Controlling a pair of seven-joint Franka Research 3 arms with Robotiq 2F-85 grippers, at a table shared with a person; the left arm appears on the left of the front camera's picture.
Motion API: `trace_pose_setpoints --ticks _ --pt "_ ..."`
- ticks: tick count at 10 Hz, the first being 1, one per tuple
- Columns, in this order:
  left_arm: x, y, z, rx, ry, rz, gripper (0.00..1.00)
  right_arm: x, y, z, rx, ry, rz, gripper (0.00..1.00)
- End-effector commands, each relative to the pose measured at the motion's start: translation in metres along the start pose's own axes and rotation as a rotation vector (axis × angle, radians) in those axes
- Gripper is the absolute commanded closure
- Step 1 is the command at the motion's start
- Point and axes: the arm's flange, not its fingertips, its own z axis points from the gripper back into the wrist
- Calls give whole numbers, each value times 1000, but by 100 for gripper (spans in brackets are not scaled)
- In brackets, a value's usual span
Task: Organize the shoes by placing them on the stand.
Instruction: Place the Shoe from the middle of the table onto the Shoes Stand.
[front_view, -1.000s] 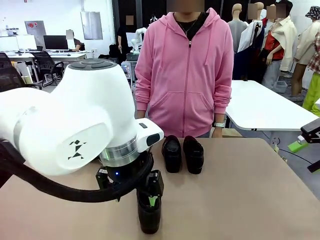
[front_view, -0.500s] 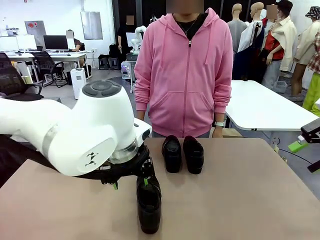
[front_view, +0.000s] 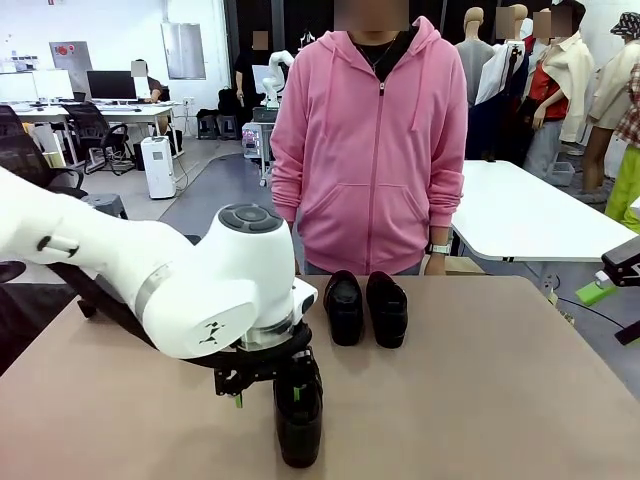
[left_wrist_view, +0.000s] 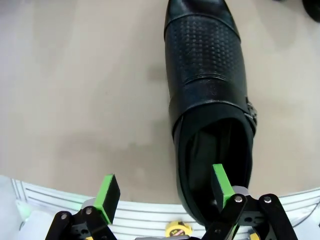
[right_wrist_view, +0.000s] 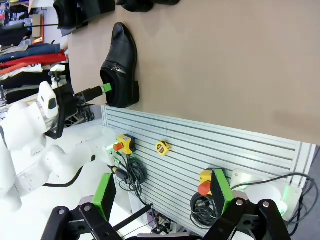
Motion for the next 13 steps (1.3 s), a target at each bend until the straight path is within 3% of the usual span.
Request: trace_pose_setpoints --ticks 1,2,3,4,13 --pt "8 -10 -7 5 -47 29 5 2 1 2 19 -3 15 0" --pt "9 -10 -9 23 -52 33 28 2 1 2 19 -3 15 0" --pt "10 -9 -9 25 -47 27 88 2 1 2 19 -3 15 0" --pt "9 -10 -10 26 -47 24 100 2 1 2 19 -3 15 0" --pt "-4 -10 1 -6 -63 -53 100 2 1 2 19 -3 15 0"
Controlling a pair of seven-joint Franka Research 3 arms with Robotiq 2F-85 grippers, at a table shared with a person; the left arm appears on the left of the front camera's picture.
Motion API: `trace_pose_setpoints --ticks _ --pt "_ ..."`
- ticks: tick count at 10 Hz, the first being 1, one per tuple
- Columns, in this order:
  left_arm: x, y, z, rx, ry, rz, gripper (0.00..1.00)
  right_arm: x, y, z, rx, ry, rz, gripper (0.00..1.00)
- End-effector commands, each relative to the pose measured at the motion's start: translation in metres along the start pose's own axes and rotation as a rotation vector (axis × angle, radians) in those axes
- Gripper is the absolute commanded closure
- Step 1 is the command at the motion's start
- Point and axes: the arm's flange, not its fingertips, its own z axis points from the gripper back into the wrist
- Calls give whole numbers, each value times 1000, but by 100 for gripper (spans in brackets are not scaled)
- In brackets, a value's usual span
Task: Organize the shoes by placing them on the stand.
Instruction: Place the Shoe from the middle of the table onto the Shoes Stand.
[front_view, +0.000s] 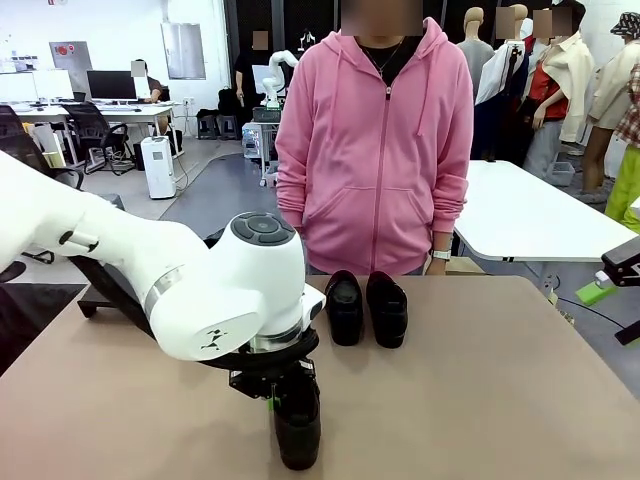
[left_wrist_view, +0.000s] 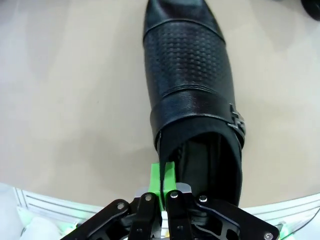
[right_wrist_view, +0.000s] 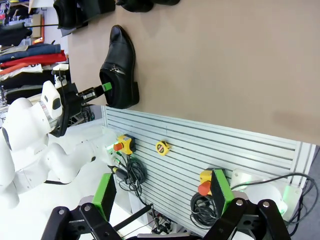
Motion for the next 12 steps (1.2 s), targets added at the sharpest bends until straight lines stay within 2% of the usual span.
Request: trace_pose_setpoints --ticks 1,2,4,7,8,9,12 --pt "-2 3 23 -20 -52 -59 100 2 1 2 19 -3 15 0" --pt "-8 10 48 -26 -94 -83 100 2 1 2 19 -3 15 0" --pt "-30 36 113 -37 -284 -138 100 2 1 2 19 -3 15 0" --pt "-32 85 142 -83 -562 32 100 2 1 2 19 -3 15 0" --pt "-34 101 143 -117 -617 86 100 2 1 2 19 -3 15 0" --pt "-32 64 154 -61 -442 -25 100 2 1 2 19 -3 15 0" --pt "-32 64 154 -61 -442 -25 100 2 1 2 19 -3 15 0"
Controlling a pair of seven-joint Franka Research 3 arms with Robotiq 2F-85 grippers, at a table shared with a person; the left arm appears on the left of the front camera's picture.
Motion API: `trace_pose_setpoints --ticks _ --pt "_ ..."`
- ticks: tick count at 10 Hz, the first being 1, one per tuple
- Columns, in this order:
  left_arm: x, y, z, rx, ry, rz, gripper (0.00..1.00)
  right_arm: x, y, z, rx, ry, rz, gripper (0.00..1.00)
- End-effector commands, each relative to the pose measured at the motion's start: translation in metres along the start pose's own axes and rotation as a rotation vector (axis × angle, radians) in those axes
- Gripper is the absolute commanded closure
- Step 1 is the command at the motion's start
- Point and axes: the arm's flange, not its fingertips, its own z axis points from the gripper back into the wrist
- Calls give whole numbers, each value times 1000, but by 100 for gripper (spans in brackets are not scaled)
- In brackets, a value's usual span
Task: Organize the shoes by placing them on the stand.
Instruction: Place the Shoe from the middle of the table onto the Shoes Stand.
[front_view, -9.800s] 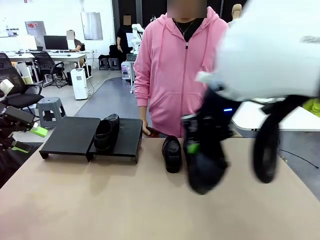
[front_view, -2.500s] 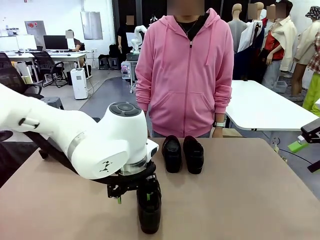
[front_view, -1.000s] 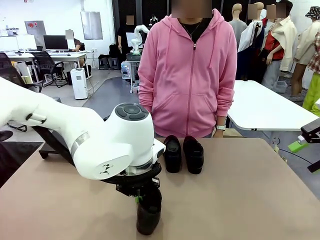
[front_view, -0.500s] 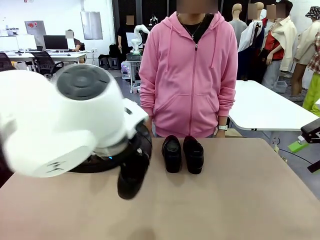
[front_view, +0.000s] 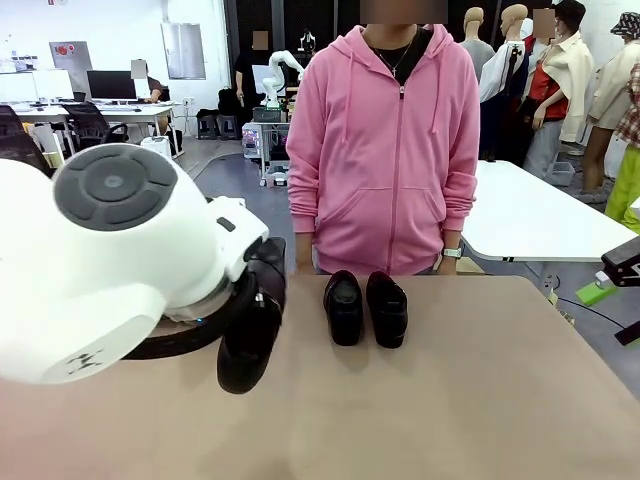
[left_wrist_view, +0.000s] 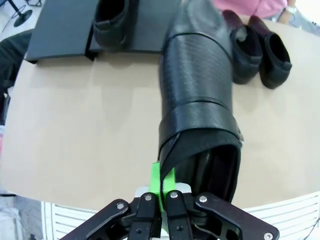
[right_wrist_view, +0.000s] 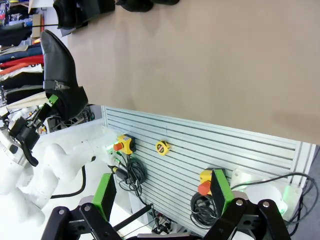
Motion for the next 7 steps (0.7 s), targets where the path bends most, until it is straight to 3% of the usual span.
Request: trace_pose_setpoints --ticks 1,2,3,5,6,7 --pt "11 -3 6 -6 5 -11 100 2 2 3 19 -4 17 0" --pt "0 0 0 0 0 0 100 2 2 3 19 -4 17 0" --pt "21 -1 -7 15 64 35 100 2 2 3 19 -4 17 0" --pt "107 -9 -32 -33 140 94 100 2 2 3 19 -4 17 0" --pt "154 -19 -54 -117 126 138 100 2 2 3 19 -4 17 0" --pt "190 -25 -81 1 65 221 100 2 2 3 19 -4 17 0"
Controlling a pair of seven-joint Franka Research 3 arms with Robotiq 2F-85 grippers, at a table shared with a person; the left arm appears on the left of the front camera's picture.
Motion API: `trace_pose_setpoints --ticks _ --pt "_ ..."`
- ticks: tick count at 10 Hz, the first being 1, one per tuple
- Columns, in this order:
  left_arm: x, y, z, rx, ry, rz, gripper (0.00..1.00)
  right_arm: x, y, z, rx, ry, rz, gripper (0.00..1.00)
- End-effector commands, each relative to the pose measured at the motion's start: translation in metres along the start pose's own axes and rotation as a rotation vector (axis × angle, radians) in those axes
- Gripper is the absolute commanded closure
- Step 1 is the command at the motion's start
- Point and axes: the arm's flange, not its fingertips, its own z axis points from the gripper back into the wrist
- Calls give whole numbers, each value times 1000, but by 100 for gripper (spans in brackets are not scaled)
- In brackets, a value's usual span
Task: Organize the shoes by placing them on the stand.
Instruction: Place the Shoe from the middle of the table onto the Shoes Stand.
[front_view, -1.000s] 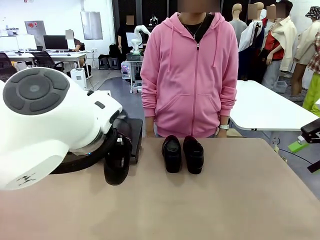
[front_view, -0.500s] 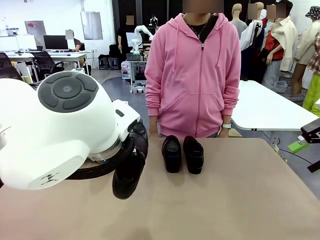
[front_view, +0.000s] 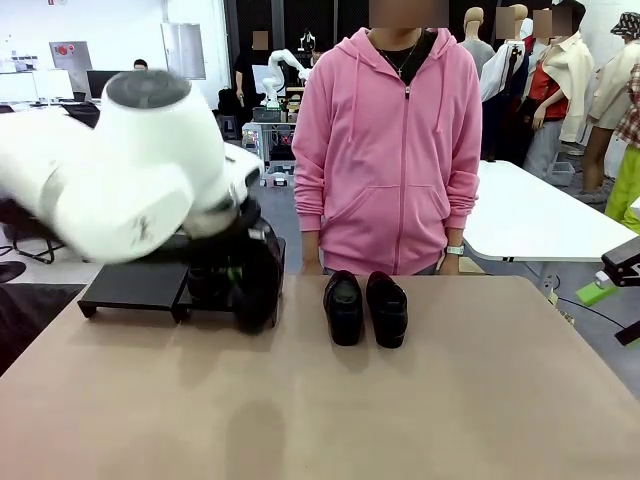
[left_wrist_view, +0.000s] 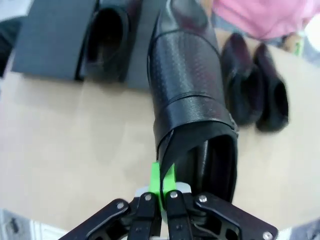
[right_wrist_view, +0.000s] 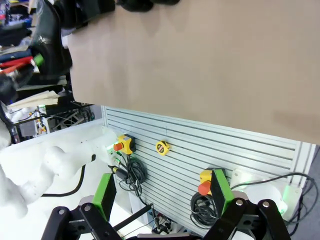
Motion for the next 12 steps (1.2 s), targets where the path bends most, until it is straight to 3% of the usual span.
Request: trace_pose_setpoints --ticks 1,3,6,12 --pt "55 -45 -38 4 -62 12 100 2 1 2 19 -4 17 0" --pt "97 -45 -88 89 -6 64 100 2 1 2 19 -4 17 0" --pt "119 -35 -146 112 15 92 100 2 1 2 19 -4 17 0" --pt "126 -30 -185 165 93 18 100 2 1 2 19 -4 17 0"
